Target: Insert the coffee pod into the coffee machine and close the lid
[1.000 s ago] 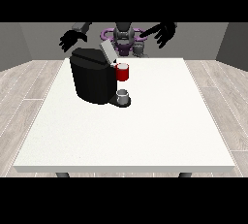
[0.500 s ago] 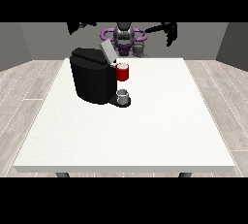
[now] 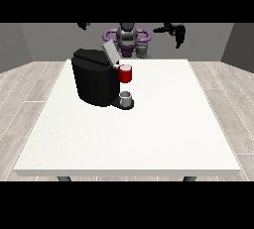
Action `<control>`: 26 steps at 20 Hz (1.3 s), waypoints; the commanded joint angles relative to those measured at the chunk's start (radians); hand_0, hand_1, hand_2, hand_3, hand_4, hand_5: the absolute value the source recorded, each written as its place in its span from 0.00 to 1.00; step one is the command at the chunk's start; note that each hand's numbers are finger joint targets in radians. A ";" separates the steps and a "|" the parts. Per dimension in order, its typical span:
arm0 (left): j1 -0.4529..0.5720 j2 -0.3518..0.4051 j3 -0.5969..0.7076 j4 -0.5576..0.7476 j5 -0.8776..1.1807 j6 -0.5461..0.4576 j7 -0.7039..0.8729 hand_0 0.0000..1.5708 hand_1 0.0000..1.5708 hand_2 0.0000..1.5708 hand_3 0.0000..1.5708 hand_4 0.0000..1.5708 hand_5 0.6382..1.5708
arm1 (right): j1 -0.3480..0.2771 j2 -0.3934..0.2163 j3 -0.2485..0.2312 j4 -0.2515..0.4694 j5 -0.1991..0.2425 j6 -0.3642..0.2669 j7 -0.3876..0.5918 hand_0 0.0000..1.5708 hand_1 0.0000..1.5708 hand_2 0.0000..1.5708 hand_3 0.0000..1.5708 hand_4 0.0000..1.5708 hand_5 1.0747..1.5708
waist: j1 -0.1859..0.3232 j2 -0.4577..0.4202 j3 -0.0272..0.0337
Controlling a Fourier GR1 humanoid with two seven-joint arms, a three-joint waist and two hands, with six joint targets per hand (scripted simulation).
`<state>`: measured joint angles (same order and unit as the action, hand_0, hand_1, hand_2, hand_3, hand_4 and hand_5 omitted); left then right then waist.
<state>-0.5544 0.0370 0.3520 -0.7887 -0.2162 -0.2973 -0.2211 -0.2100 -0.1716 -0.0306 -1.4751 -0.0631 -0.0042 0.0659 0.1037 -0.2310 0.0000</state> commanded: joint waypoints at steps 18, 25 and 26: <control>0.267 -0.037 -0.179 -0.450 0.163 0.082 0.070 0.00 0.00 0.00 0.00 0.00 1.00 | -0.191 -0.023 -0.082 0.258 -0.012 0.091 -0.130 0.00 0.00 0.00 0.00 0.00 1.00 | 0.046 0.202 0.0002; 0.272 -0.013 -0.175 -0.578 0.214 0.056 0.239 0.00 0.00 0.00 0.00 0.00 1.00 | -0.290 -0.027 -0.081 0.342 0.007 0.099 -0.091 0.00 0.00 0.00 0.00 0.00 1.00 | 0.051 0.207 0.0003; 0.285 -0.016 -0.199 -0.601 0.200 0.048 0.206 0.00 0.00 0.00 0.00 0.00 1.00 | -0.310 -0.045 -0.107 0.379 0.008 0.098 -0.138 0.00 0.00 0.00 0.00 0.00 1.00 | 0.062 0.239 0.0003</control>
<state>-0.2990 0.0353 0.1955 -1.3059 -0.0189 -0.2573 -0.0512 -0.4727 -0.1765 -0.0986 -1.1724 -0.0503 0.0663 -0.0358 0.1480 -0.0171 0.0001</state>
